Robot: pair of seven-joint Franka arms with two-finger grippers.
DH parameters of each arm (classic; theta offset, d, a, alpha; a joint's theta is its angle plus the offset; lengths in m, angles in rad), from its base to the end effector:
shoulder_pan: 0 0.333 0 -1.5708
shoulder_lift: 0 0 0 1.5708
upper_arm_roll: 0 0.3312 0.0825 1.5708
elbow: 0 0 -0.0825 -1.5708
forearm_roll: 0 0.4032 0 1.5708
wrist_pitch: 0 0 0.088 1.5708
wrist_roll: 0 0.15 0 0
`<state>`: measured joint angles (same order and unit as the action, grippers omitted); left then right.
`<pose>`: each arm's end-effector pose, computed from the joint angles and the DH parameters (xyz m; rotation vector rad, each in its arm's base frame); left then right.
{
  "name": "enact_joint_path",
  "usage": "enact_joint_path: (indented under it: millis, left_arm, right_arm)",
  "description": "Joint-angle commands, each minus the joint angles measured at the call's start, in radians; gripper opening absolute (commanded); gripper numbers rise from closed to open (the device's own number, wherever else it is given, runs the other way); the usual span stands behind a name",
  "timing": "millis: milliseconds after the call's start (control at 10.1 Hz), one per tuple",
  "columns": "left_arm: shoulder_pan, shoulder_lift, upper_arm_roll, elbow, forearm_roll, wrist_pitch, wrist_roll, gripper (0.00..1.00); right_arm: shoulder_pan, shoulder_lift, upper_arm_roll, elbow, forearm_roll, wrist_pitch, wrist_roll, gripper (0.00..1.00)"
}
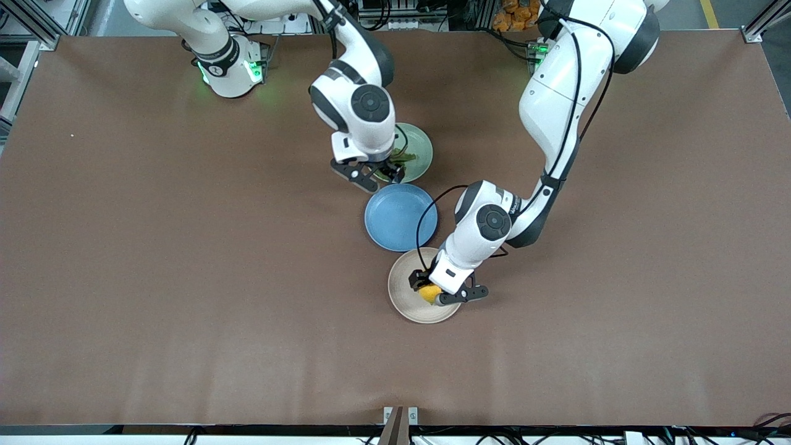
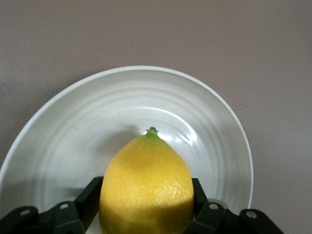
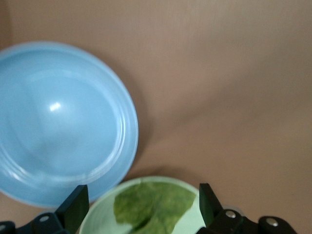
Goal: Place lemon and lettuce in plates
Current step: 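Release the lettuce onto the green plate and the lemon onto the cream plate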
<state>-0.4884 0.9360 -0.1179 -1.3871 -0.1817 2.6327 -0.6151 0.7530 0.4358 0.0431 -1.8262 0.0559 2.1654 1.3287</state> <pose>0.6658 -0.4375 0.1351 2.7778 0.3022 0.1974 0.4532 0.4675 0.2476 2.9600 -0.8661 -0.1576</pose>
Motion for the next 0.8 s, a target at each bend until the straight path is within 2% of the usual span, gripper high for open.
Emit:
enact_joint_path:
  millis: [0, 199, 398, 696]
  left_arm:
    - [-0.009, 0.004, 0.017, 0.016, 0.032, 0.007, 0.021, 1.00]
    - [-0.001, -0.017, 0.018, 0.017, 0.067, -0.014, 0.023, 1.00]
    - [0.028, -0.066, 0.017, 0.019, 0.065, -0.136, 0.023, 1.00]
    - [0.080, -0.147, 0.017, 0.017, 0.064, -0.275, 0.028, 1.00]
  right_arm:
    - [-0.096, -0.038, 0.014, -0.010, -0.005, -0.015, -0.118, 1.00]
    - [-0.182, -0.040, 0.015, -0.001, -0.005, -0.013, -0.227, 1.00]
    - [-0.330, -0.040, 0.064, -0.004, -0.049, -0.009, -0.308, 1.00]
    - [-0.493, -0.037, 0.083, -0.010, -0.062, -0.015, -0.506, 1.00]
